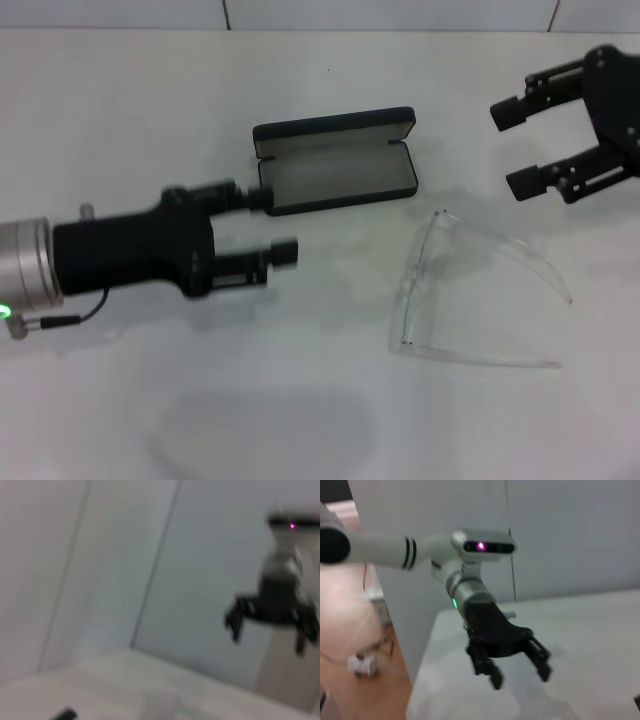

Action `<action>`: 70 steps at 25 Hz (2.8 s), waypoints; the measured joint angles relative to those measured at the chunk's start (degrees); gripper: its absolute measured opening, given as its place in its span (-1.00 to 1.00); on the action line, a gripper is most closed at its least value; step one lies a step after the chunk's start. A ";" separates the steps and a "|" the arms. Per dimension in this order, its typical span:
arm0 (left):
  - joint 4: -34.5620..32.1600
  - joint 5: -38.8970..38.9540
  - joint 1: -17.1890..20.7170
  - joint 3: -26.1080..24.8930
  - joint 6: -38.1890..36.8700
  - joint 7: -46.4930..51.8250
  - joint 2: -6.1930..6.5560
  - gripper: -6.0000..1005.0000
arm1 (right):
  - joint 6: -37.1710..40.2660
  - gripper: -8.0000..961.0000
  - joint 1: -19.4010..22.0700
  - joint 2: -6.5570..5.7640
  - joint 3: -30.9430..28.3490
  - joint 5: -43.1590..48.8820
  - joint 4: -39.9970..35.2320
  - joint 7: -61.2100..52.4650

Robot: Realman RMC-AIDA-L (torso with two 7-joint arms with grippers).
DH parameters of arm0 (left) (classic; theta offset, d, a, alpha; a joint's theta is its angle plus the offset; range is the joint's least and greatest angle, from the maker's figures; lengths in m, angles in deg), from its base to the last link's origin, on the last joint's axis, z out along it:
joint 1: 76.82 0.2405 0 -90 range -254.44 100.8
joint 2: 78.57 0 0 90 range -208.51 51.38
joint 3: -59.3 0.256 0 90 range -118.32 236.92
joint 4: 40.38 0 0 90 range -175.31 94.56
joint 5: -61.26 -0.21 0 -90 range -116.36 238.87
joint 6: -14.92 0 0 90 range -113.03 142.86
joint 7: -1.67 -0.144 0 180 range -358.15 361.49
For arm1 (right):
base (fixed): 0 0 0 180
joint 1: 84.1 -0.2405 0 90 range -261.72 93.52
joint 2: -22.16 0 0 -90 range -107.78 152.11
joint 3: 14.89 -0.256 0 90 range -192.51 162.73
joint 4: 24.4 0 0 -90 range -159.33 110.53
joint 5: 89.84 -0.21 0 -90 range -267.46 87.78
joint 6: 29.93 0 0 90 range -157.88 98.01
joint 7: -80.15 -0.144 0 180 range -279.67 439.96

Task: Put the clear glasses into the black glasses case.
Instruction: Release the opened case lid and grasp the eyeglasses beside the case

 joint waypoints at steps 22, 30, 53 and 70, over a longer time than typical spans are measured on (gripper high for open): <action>-2.58 -4.57 1.17 -1.90 -6.05 -5.39 -0.01 0.52 | 0.72 0.50 -22.62 7.56 10.04 35.67 -7.06 -5.62; -2.57 -4.80 1.09 -1.91 -5.98 -5.69 0.07 0.51 | 0.46 0.35 -25.41 12.82 16.98 43.86 -6.07 -1.25; -2.57 -4.57 0.51 -3.43 -5.62 -4.89 -0.37 0.51 | -11.56 0.31 -20.35 13.30 29.90 38.75 -3.45 10.18; -2.57 -4.57 -0.29 -3.40 -5.50 -4.84 -0.42 0.51 | -23.22 0.28 -20.48 13.30 43.07 34.13 0.03 13.23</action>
